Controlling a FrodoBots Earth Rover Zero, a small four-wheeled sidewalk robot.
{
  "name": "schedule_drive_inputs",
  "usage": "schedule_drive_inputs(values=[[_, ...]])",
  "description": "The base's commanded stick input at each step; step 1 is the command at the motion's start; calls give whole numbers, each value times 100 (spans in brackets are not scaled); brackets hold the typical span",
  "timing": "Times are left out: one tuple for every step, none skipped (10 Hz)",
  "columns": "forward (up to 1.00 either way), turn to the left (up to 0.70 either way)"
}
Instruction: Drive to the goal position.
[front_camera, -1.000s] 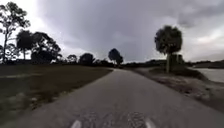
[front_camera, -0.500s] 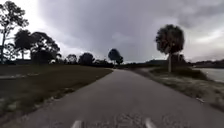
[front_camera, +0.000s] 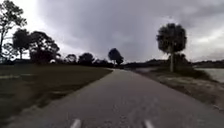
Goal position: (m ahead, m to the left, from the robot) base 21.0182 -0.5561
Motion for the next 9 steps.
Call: schedule_drive_inputs(values=[[100, 0], [100, 0], [100, 0], [100, 0], [100, 0], [100, 0], [100, 0], [100, 0], [100, 0]])
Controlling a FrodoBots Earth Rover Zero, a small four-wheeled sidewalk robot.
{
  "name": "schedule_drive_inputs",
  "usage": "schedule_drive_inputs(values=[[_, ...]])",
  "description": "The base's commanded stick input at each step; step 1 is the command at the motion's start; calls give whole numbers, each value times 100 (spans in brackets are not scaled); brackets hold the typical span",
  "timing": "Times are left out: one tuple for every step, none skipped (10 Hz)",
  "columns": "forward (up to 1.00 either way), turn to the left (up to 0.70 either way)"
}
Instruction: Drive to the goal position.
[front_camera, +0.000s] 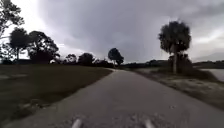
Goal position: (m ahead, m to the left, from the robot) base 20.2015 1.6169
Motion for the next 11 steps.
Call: schedule_drive_inputs(values=[[100, 0], [100, 0], [100, 0], [100, 0], [100, 0], [100, 0], [100, 0], [100, 0], [100, 0], [100, 0], [100, 0]])
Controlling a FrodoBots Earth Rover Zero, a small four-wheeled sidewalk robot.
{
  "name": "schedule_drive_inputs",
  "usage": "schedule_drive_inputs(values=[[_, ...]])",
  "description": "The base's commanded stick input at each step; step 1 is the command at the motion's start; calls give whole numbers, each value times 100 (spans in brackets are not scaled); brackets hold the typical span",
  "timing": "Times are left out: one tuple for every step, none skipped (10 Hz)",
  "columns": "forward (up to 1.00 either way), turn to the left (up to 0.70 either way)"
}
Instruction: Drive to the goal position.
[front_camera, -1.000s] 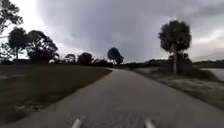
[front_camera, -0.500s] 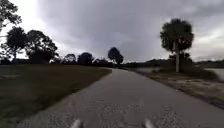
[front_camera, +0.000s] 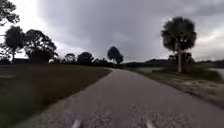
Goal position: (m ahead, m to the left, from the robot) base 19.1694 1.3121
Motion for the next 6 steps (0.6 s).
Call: schedule_drive_inputs(values=[[100, 0], [100, 0], [100, 0], [100, 0], [100, 0], [100, 0]])
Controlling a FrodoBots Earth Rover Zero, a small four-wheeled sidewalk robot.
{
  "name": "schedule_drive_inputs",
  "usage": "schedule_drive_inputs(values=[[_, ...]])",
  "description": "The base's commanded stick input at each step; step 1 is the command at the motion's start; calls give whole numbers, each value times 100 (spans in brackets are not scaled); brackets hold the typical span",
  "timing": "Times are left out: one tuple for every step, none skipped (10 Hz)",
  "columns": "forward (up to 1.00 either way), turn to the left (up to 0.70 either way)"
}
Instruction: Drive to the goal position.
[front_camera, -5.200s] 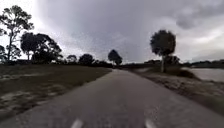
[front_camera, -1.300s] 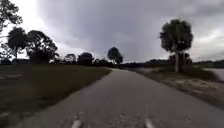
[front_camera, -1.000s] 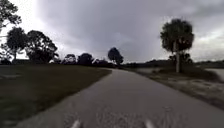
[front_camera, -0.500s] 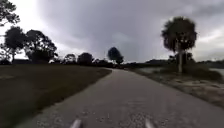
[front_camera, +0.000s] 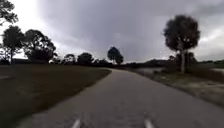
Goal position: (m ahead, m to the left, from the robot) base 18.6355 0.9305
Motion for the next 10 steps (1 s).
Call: schedule_drive_inputs(values=[[100, 0], [100, 0], [100, 0], [100, 0], [100, 0], [100, 0], [100, 0], [100, 0], [100, 0], [100, 0]])
